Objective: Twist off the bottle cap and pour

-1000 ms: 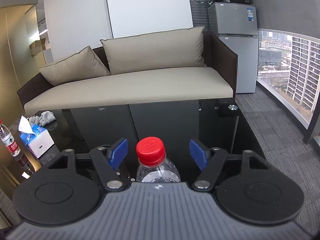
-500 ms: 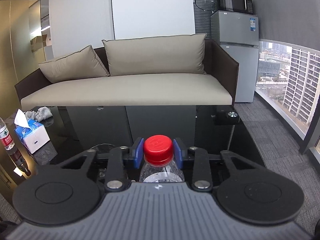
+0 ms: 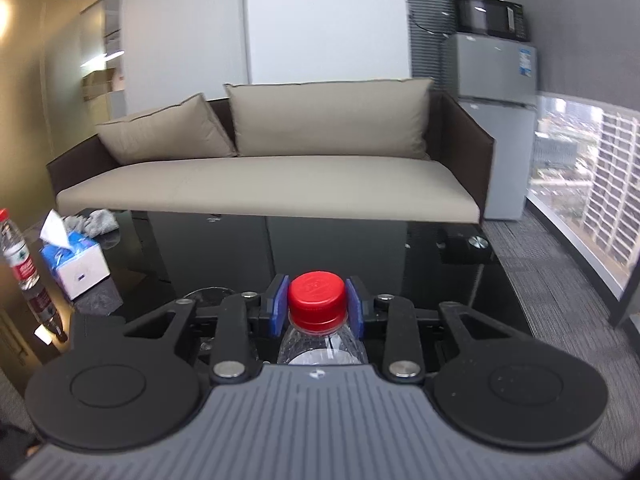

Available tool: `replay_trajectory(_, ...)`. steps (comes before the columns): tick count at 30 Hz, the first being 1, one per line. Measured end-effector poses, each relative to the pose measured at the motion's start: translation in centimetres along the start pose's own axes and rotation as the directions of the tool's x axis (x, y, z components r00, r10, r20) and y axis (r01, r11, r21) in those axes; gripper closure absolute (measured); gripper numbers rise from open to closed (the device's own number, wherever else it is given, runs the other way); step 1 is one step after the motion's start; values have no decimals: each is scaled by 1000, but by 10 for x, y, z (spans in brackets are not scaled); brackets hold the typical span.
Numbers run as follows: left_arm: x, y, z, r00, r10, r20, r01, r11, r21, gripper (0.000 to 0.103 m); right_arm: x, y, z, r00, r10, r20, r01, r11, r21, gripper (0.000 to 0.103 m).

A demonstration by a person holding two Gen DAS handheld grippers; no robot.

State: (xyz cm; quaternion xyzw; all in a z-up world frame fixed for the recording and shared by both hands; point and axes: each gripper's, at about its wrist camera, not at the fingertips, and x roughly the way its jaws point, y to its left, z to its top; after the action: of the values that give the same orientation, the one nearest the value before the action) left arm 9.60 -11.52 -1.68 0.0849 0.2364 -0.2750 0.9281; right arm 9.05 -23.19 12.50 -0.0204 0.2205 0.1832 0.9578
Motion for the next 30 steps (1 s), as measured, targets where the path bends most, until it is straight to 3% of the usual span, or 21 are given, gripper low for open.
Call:
replay_trajectory(4,0,-1,-1,1000,5,3,-5,1000,4,47,0,-1,2,1000,9,11,-9,1000,23,70)
replay_trajectory(10,-1,-2,-1,1000,8,3,-8,1000,8,47,4,19,2,996,-89,31,90,996,-7,68)
replay_trajectory(20,-1,-1,-1,1000,9,3,-9,1000,7,47,6,31,-2,981,-186,46,186,982,6,68)
replay_trajectory(30,-1,0,0,1000,5,2,-5,1000,5,47,7,33,-6,981,-186,64,187,982,-13,70)
